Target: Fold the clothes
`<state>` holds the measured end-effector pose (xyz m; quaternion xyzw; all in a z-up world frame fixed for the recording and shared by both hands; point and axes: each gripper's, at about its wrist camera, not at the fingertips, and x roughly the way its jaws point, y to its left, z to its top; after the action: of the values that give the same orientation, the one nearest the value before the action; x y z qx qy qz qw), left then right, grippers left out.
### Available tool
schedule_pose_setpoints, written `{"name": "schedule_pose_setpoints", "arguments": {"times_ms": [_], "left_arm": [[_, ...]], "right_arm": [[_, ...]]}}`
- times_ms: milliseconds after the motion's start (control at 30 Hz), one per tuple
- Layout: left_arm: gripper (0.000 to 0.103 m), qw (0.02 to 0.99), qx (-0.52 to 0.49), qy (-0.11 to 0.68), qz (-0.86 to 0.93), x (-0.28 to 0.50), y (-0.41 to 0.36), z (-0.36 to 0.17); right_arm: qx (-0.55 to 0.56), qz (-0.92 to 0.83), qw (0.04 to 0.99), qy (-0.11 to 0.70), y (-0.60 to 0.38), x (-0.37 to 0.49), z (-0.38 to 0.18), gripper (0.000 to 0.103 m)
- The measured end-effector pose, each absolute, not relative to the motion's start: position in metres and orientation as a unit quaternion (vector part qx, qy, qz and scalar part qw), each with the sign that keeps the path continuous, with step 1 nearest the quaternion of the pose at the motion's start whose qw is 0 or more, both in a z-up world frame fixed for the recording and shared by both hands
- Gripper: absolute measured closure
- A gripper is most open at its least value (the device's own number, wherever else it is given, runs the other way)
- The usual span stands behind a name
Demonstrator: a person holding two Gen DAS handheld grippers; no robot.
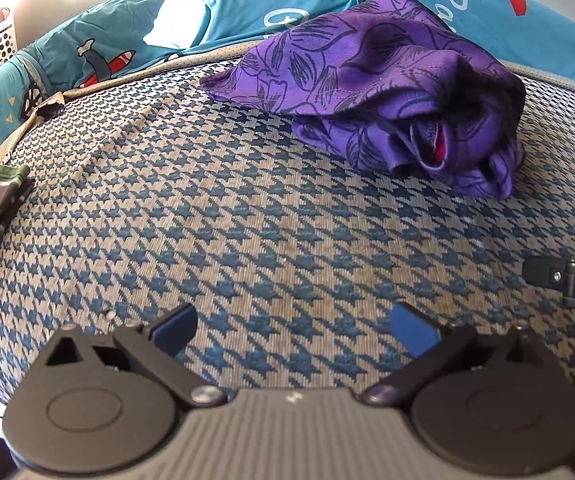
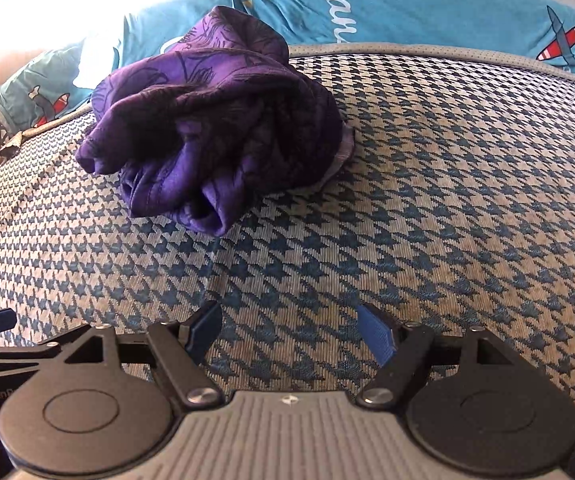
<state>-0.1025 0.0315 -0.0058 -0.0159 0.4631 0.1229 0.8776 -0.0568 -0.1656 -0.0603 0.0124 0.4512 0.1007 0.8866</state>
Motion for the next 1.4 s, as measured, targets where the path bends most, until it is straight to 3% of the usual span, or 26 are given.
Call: {"name": "schedule_pose_setpoints", "arguments": {"times_ms": [1400], "left_arm": [[0.000, 0.870, -0.041, 0.473, 0.132, -0.109, 0.028, -0.017]], "right_arm": [[-0.003, 0.100, 0.888, 0.449, -0.166, -0.066, -0.062, 0.024]]}}
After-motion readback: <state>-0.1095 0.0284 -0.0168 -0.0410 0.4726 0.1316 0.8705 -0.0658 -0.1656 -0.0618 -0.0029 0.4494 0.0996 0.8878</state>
